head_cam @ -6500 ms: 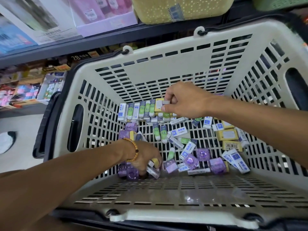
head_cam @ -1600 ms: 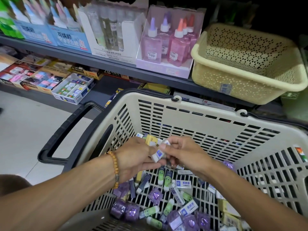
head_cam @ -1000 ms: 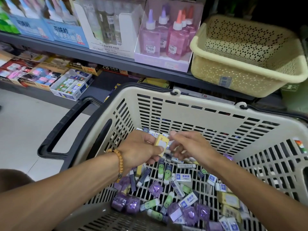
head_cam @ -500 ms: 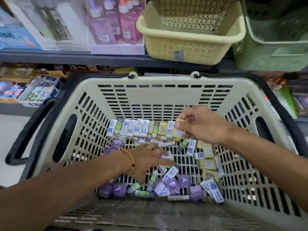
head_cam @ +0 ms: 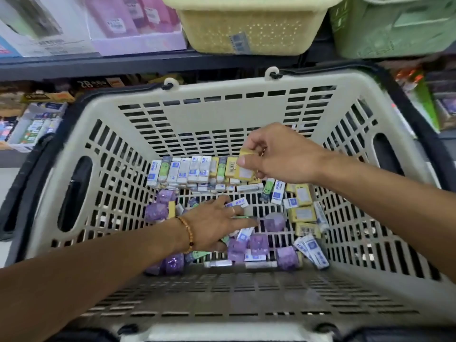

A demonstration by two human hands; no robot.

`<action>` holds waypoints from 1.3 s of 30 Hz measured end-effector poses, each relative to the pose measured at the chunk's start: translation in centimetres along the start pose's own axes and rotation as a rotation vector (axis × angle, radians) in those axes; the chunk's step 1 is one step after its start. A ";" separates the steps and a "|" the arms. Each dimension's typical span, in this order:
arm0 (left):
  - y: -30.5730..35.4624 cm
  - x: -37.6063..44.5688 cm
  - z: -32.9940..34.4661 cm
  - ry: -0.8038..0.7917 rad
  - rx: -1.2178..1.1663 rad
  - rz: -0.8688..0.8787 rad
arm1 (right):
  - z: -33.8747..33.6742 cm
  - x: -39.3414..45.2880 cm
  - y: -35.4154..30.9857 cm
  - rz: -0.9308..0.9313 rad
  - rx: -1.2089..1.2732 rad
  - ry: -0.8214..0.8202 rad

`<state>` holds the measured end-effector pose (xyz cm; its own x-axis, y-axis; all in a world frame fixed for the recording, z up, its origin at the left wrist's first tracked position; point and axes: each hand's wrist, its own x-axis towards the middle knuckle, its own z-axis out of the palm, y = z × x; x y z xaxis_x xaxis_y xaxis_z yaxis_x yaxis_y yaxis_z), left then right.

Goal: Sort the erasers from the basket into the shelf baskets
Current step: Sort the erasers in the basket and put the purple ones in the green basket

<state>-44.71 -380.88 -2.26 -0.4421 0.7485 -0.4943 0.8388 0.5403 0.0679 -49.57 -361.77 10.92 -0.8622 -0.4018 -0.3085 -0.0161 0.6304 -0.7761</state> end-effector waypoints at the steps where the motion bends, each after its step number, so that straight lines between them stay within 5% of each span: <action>1: 0.2 0.0 -0.1 0.020 -0.005 -0.006 | 0.0 0.0 0.1 0.000 0.000 0.004; 11: 0.5 -0.4 0.0 0.026 -0.070 0.011 | 0.1 0.4 0.3 -0.004 -0.058 0.011; 24: 0.8 -0.4 -1.5 0.187 -0.626 -0.220 | -0.3 1.1 0.7 0.069 0.069 0.014; 29: 1.0 -3.0 -5.0 0.251 -1.202 -0.393 | -0.3 2.0 1.6 0.163 0.137 0.067; 34: -0.1 -7.8 -7.8 0.269 -2.193 -0.686 | 1.4 3.6 1.9 0.227 0.216 0.091; 39: -1.5 -10.5 -8.4 0.330 -2.394 -0.740 | 5.4 6.0 2.0 0.252 0.224 0.139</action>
<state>-43.94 -386.33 10.13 -0.5532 0.2311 -0.8004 -0.8304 -0.2300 0.5075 -52.05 -366.56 4.56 -0.8859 -0.1483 -0.4396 0.3037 0.5308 -0.7912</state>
